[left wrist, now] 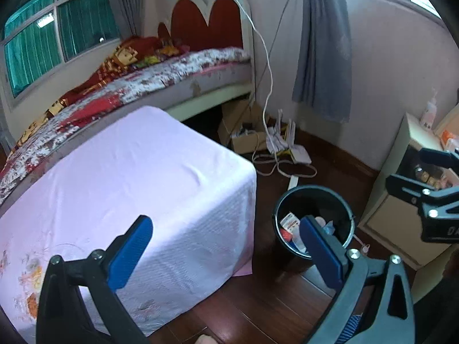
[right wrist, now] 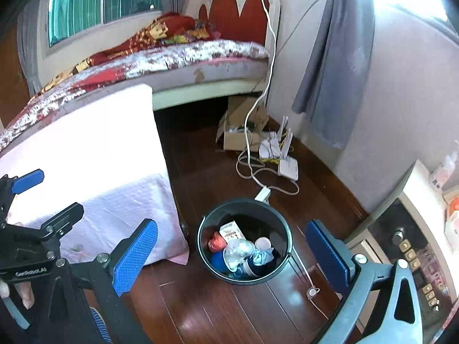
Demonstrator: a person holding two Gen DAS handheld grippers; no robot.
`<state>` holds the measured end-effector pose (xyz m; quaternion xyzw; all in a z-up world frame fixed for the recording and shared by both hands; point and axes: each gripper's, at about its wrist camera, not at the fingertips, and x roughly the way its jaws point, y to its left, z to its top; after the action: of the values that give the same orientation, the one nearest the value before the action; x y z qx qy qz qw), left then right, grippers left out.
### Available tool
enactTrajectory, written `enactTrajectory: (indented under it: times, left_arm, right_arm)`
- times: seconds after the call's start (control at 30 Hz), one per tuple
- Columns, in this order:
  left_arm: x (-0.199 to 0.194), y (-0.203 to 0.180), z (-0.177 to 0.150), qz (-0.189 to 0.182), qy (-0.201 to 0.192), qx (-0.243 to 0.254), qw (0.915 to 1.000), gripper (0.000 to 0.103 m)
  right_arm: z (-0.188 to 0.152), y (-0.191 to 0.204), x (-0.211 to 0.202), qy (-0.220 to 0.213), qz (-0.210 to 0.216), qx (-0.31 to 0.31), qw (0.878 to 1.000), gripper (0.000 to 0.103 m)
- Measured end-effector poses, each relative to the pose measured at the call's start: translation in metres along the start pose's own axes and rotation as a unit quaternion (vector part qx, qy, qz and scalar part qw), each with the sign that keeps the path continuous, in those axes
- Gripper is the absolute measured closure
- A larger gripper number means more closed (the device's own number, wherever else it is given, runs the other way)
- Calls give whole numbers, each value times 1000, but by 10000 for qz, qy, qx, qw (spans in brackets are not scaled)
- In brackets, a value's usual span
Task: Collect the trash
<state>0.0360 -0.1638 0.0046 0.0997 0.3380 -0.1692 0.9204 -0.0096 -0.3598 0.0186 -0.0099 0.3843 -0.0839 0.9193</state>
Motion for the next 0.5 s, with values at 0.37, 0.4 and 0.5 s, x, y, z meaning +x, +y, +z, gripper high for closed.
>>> enactTrajectory:
  times: [0.37, 0.4, 0.5]
  left_arm:
    - [-71, 23, 4, 81, -575, -359, 9977, 1]
    - [-77, 24, 5, 66, -622, -381, 9973, 1]
    - [-90, 24, 6, 2, -724, -404, 9966, 1]
  right_arm:
    - [8, 23, -85, -560, -41, -141, 9983, 0]
    - [8, 25, -92, -622, -54, -145, 9979, 0]
    - [9, 30, -111, -778, -32, -85, 9969, 0]
